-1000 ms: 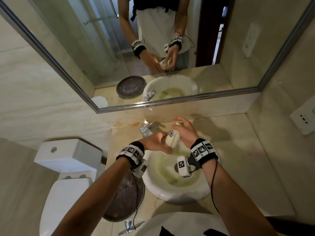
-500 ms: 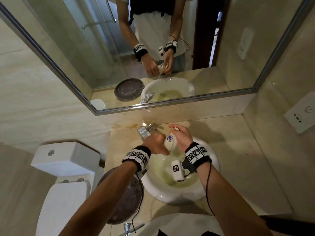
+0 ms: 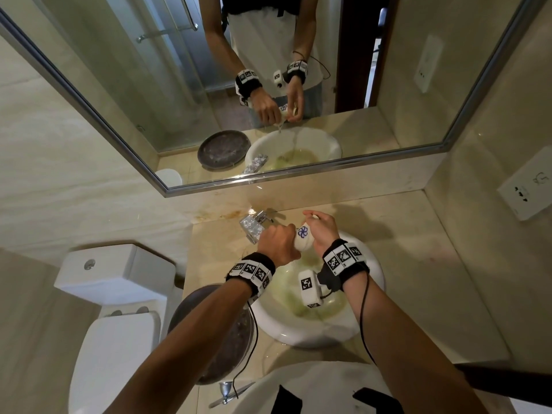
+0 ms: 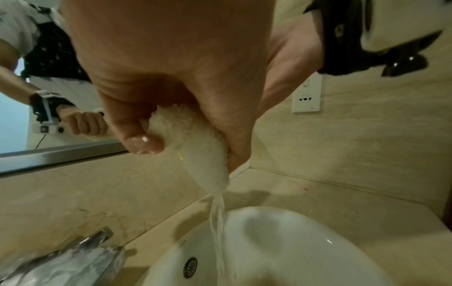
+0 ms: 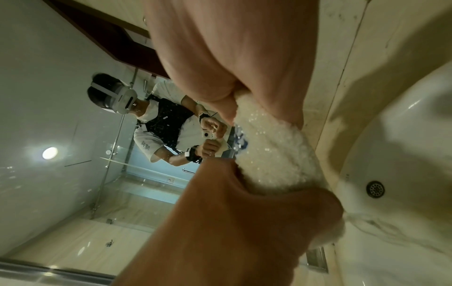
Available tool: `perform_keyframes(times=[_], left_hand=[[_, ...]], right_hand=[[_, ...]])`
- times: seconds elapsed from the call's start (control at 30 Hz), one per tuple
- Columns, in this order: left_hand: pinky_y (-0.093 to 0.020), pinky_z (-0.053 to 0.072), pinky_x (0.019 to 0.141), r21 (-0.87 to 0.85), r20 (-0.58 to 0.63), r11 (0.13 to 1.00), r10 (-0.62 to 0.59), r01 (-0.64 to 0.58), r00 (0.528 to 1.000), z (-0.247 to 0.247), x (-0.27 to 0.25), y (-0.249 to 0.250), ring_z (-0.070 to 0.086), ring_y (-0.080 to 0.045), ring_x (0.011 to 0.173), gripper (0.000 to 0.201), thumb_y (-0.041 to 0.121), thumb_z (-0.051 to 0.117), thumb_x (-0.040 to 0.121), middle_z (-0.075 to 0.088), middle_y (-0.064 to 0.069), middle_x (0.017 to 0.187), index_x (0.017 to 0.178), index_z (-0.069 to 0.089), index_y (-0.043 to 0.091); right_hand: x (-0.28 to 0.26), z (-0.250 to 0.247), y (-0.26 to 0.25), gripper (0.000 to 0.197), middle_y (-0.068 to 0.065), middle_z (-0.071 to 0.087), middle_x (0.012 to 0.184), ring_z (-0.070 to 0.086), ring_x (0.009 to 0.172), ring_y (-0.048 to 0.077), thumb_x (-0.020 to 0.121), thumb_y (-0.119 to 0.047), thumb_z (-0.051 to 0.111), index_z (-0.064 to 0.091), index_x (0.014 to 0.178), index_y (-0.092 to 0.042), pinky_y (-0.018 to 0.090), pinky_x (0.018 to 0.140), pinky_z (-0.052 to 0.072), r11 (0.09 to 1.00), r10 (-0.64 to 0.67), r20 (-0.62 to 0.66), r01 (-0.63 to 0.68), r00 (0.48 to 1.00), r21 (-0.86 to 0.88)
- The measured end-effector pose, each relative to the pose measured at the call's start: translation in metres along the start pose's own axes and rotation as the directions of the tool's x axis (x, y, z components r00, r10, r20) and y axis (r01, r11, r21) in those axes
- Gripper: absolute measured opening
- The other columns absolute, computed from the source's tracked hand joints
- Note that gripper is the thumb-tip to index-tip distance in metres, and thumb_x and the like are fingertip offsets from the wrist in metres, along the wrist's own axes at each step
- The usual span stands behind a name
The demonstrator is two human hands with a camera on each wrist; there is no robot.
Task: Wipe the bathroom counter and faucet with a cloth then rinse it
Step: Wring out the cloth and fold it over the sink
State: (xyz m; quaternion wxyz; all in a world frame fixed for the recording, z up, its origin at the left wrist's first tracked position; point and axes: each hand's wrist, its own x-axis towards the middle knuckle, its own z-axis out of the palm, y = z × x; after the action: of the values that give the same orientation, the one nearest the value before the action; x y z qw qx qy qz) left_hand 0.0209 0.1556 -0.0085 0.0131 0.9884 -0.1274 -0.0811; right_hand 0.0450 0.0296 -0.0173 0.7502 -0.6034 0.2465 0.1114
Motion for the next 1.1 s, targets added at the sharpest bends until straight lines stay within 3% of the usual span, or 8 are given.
perform_keyframes(times=[0.1, 0.2, 0.3, 0.47, 0.67, 0.77, 1.0, 1.1], left_hand=[[-0.029, 0.037, 0.059, -0.014, 0.032, 1.000, -0.002, 0.002, 0.999, 0.001, 0.000, 0.001, 0.065, -0.029, 0.079, 0.043, 0.041, 0.076, 0.071, 0.070, -0.006, 0.091, 0.102, 0.062, 0.014], [-0.030, 0.047, 0.061, -0.269, 0.136, 0.963, 0.029, 0.009, 0.990, 0.003, 0.001, -0.004, 0.064, -0.024, 0.078, 0.047, 0.039, 0.085, 0.067, 0.069, -0.004, 0.089, 0.100, 0.062, 0.014], [-0.024, 0.045, 0.062, -0.560, 0.275, 0.828, 0.149, 0.032, 0.950, -0.003, 0.001, -0.015, 0.057, -0.015, 0.074, 0.038, 0.031, 0.089, 0.069, 0.063, 0.003, 0.086, 0.089, 0.060, 0.019], [-0.031, 0.056, 0.076, -0.789, 0.348, 0.586, 0.178, 0.184, 0.921, -0.013, 0.000, -0.030, 0.065, -0.021, 0.098, 0.056, 0.020, 0.090, 0.069, 0.065, -0.001, 0.111, 0.118, 0.064, 0.015], [-0.045, 0.048, 0.104, -0.874, 0.481, 0.324, 0.474, 0.362, 0.737, -0.026, -0.005, -0.040, 0.057, -0.030, 0.128, 0.066, 0.006, 0.076, 0.086, 0.058, -0.009, 0.141, 0.145, 0.049, 0.015], [-0.052, 0.038, 0.112, -0.885, 0.461, 0.338, 0.533, 0.321, 0.709, -0.026, -0.009, -0.042, 0.051, -0.035, 0.133, 0.064, -0.002, 0.073, 0.086, 0.055, -0.015, 0.142, 0.144, 0.050, 0.012], [-0.052, 0.045, 0.107, -0.829, 0.488, 0.510, 0.457, 0.230, 0.744, -0.033, -0.014, -0.032, 0.062, -0.027, 0.117, 0.045, 0.009, 0.082, 0.080, 0.069, -0.006, 0.124, 0.123, 0.068, 0.011], [-0.040, 0.045, 0.108, -0.792, 0.487, 0.573, 0.384, 0.211, 0.785, -0.035, -0.015, -0.029, 0.061, -0.022, 0.116, 0.047, 0.018, 0.086, 0.076, 0.070, -0.002, 0.120, 0.120, 0.069, 0.018]], right_hand=[[0.002, 0.000, 0.002, 0.026, 0.008, 0.061, 0.086, 0.057, 0.083, 0.025, 0.097, -0.001, 0.053, 0.069, 0.084, -0.016, 0.040, 0.085, 0.052, 1.000, 0.026, -0.017, -0.026, 1.000, -0.010], [0.002, -0.006, -0.003, 0.025, 0.013, 0.061, 0.082, 0.058, 0.073, 0.025, 0.096, 0.002, 0.052, 0.068, 0.084, -0.013, 0.036, 0.076, 0.051, 0.999, 0.053, 0.010, -0.053, 0.999, 0.005], [0.000, -0.017, -0.016, 0.022, 0.015, 0.062, 0.080, 0.061, 0.069, 0.024, 0.092, 0.009, 0.053, 0.067, 0.092, -0.008, 0.035, 0.068, 0.053, 0.996, 0.076, 0.073, -0.079, 0.994, 0.040], [-0.006, -0.032, -0.032, 0.019, 0.014, 0.056, 0.073, 0.056, 0.064, 0.025, 0.085, 0.006, 0.066, 0.066, 0.095, -0.010, 0.035, 0.065, 0.047, 0.990, -0.004, 0.314, -0.040, 0.950, 0.136], [-0.018, -0.034, -0.044, 0.016, 0.007, 0.047, 0.066, 0.049, 0.058, 0.018, 0.088, -0.013, 0.074, 0.059, 0.085, -0.015, 0.032, 0.059, 0.044, 0.973, -0.074, 0.470, -0.039, 0.880, 0.227], [-0.022, -0.033, -0.047, 0.022, 0.002, 0.040, 0.062, 0.044, 0.055, 0.016, 0.091, -0.018, 0.071, 0.053, 0.081, -0.015, 0.032, 0.059, 0.039, 0.962, -0.108, 0.501, -0.037, 0.859, 0.270], [-0.029, -0.022, -0.043, 0.031, 0.004, 0.031, 0.055, 0.035, 0.052, 0.019, 0.095, -0.020, 0.067, 0.046, 0.073, -0.014, 0.034, 0.056, 0.040, 0.962, -0.163, 0.526, 0.017, 0.835, 0.272], [-0.031, -0.016, -0.042, 0.031, 0.005, 0.032, 0.053, 0.036, 0.049, 0.020, 0.095, -0.019, 0.067, 0.047, 0.072, -0.014, 0.033, 0.053, 0.040, 0.967, -0.169, 0.481, 0.050, 0.860, 0.251]])
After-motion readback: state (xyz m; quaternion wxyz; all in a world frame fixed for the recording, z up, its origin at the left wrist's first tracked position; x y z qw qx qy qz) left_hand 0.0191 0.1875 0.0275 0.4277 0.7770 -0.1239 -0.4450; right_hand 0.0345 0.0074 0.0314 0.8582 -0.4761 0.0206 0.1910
